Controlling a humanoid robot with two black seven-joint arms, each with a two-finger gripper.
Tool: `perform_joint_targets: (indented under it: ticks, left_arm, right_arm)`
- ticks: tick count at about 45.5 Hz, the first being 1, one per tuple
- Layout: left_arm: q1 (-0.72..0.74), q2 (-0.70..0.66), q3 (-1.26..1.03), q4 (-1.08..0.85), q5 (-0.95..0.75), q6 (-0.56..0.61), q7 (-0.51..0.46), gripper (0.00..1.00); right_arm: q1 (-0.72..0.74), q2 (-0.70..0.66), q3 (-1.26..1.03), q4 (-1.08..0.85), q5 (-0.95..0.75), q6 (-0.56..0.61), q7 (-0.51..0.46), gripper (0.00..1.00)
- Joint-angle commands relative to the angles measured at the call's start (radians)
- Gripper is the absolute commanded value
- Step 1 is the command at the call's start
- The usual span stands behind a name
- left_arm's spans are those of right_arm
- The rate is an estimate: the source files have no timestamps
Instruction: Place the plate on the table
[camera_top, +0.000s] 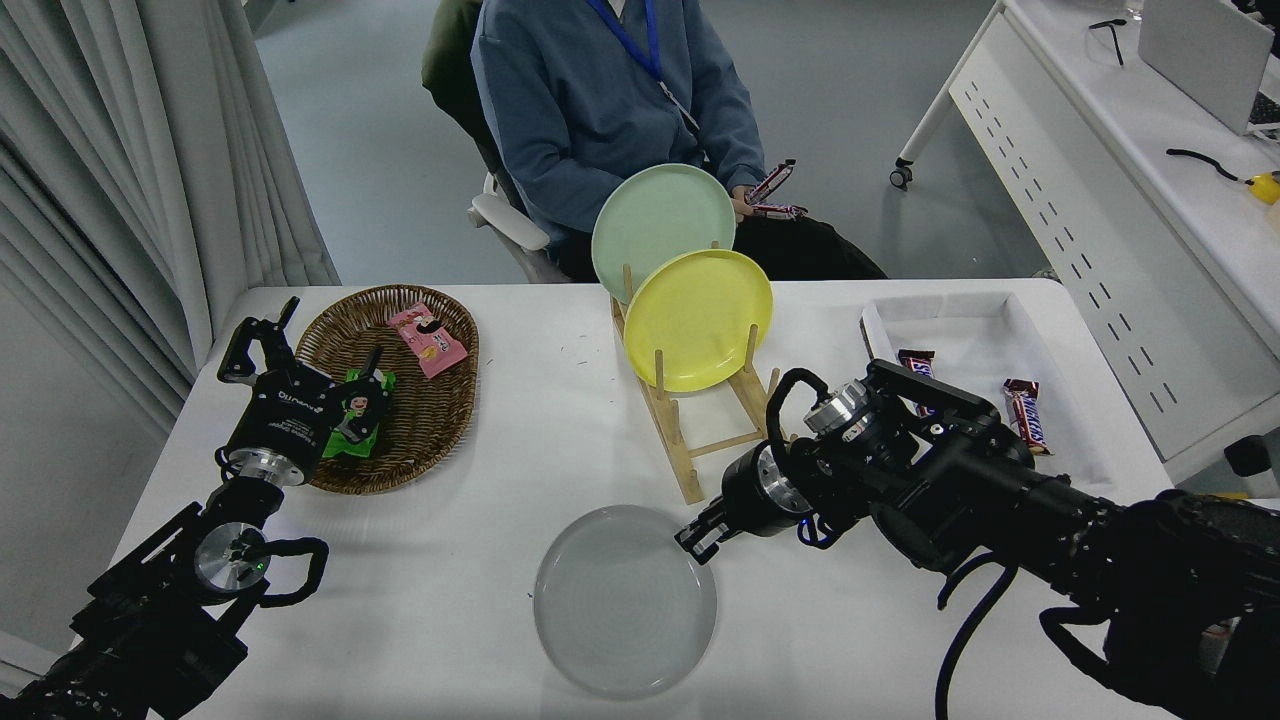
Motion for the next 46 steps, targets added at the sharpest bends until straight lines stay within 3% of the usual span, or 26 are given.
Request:
perform_joint_targets:
  ticks: [1,9,10,11,12,22,24,26,27,33,41,44,46]
  left_arm:
    - [0.000,0.000,0.000,-0.001,0.000,0.000,0.000,1.00]
    - [0.000,0.000,0.000,-0.001,0.000,0.000,0.000,1.00]
    - [0.000,0.000,0.000,-0.001,0.000,0.000,0.000,1.00]
    - [0.000,0.000,0.000,-0.001,0.000,0.000,0.000,1.00]
    - [0.000,0.000,0.000,-0.001,0.000,0.000,0.000,1.00]
    - [0.000,0.000,0.000,-0.001,0.000,0.000,0.000,1.00]
    - [0.000,0.000,0.000,-0.001,0.000,0.000,0.000,1.00]
    - [0.000,0.000,0.000,0.001,0.000,0.000,0.000,1.00]
    - [0.000,0.000,0.000,-0.001,0.000,0.000,0.000,1.00]
    - [0.000,0.000,0.000,-0.001,0.000,0.000,0.000,1.00]
    - [0.000,0.000,0.000,0.001,0.000,0.000,0.000,1.00]
    - [0.000,0.000,0.000,0.001,0.000,0.000,0.000,1.00]
    - [0.000,0.000,0.000,0.001,0.000,0.000,0.000,1.00]
  right_arm:
    - [0.007,0.000,0.000,0.002,-0.002,0.000,0.000,0.05]
    - [0.005,0.000,-0.010,0.013,0.000,0.000,-0.001,0.05]
    - [0.004,0.000,-0.009,0.013,0.000,0.000,-0.001,0.09]
    - [-0.001,0.000,-0.004,0.013,-0.002,0.000,0.000,0.26]
    - [-0.001,0.000,-0.009,0.013,-0.002,0.000,-0.001,0.28]
    - [0.002,0.000,-0.018,0.018,-0.005,0.000,0.000,0.32]
    - [-0.001,0.000,-0.019,0.025,-0.008,0.000,0.000,0.59]
    - [-0.004,0.000,-0.021,0.038,-0.014,0.000,0.000,1.00]
    - [-0.004,0.000,-0.021,0.045,-0.020,0.000,0.000,1.00]
    - [-0.007,0.000,-0.050,0.084,-0.127,0.308,0.002,1.00]
    - [-0.008,0.000,-0.064,0.093,-0.368,0.845,0.005,1.00]
    - [-0.005,0.000,-0.044,0.091,-0.474,0.963,0.005,1.00]
    - [-0.002,0.000,-0.004,0.088,-0.551,0.980,0.008,1.00]
